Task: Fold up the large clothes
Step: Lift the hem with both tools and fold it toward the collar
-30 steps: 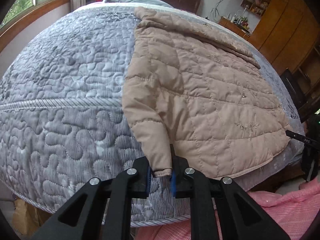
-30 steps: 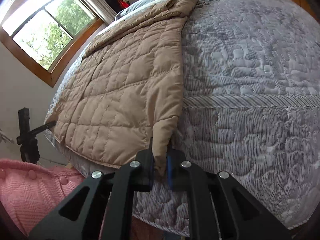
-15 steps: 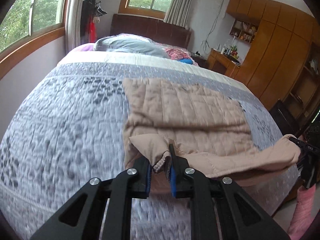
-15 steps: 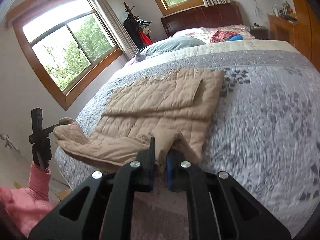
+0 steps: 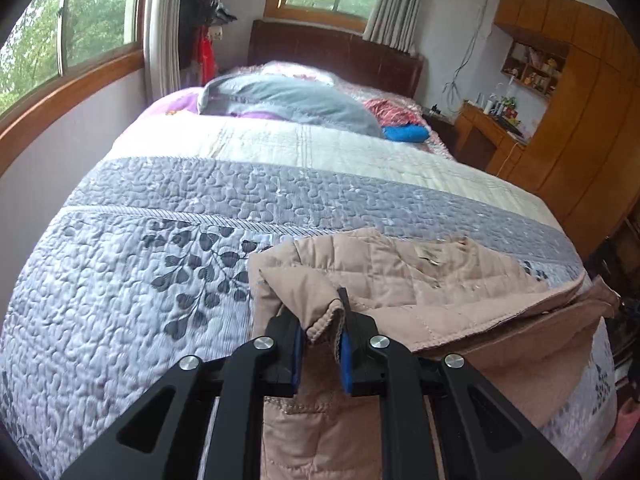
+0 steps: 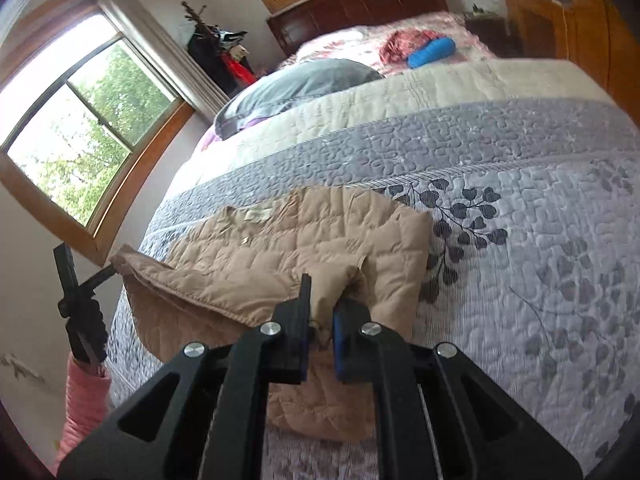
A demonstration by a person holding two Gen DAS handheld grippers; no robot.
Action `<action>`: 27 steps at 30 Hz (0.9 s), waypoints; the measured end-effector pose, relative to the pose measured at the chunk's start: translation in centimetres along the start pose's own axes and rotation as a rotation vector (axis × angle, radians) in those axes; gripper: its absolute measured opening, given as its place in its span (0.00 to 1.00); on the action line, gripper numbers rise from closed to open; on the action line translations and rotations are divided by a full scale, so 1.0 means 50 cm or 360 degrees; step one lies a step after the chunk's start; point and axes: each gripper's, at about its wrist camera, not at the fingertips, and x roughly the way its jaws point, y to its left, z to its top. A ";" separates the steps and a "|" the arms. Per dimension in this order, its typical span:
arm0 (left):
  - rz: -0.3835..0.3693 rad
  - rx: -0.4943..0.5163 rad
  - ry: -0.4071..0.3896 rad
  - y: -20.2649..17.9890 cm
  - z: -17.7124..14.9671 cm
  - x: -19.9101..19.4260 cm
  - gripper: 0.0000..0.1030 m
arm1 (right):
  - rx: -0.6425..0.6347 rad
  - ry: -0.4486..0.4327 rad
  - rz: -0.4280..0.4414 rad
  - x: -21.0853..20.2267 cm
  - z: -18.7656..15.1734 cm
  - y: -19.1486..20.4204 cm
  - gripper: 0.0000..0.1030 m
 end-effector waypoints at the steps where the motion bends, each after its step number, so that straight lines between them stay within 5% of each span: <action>1: 0.0006 -0.0003 0.0025 0.003 0.010 0.025 0.14 | 0.0013 0.0018 -0.0014 0.019 0.014 -0.009 0.07; 9: 0.0087 -0.0065 0.0240 0.027 0.050 0.213 0.17 | 0.0192 0.0179 -0.0064 0.177 0.088 -0.092 0.07; 18: 0.0014 -0.0148 0.0366 0.048 0.064 0.275 0.24 | 0.0357 0.0279 -0.0002 0.242 0.098 -0.150 0.19; 21: -0.0119 -0.0254 0.0370 0.068 0.070 0.250 0.34 | 0.0406 0.0264 0.0105 0.221 0.093 -0.157 0.34; 23: -0.0183 -0.0305 0.0356 0.080 0.070 0.221 0.39 | 0.0401 0.0228 0.0118 0.197 0.089 -0.154 0.71; 24: -0.0190 -0.0302 0.0341 0.083 0.070 0.206 0.42 | 0.0368 0.0201 0.0081 0.185 0.087 -0.149 0.69; 26: -0.0168 -0.0277 0.0295 0.088 0.063 0.166 0.45 | 0.0248 0.0172 0.0043 0.156 0.073 -0.130 0.46; 27: -0.0136 -0.0255 0.0291 0.088 0.054 0.148 0.45 | 0.0227 0.0189 0.0080 0.146 0.059 -0.124 0.46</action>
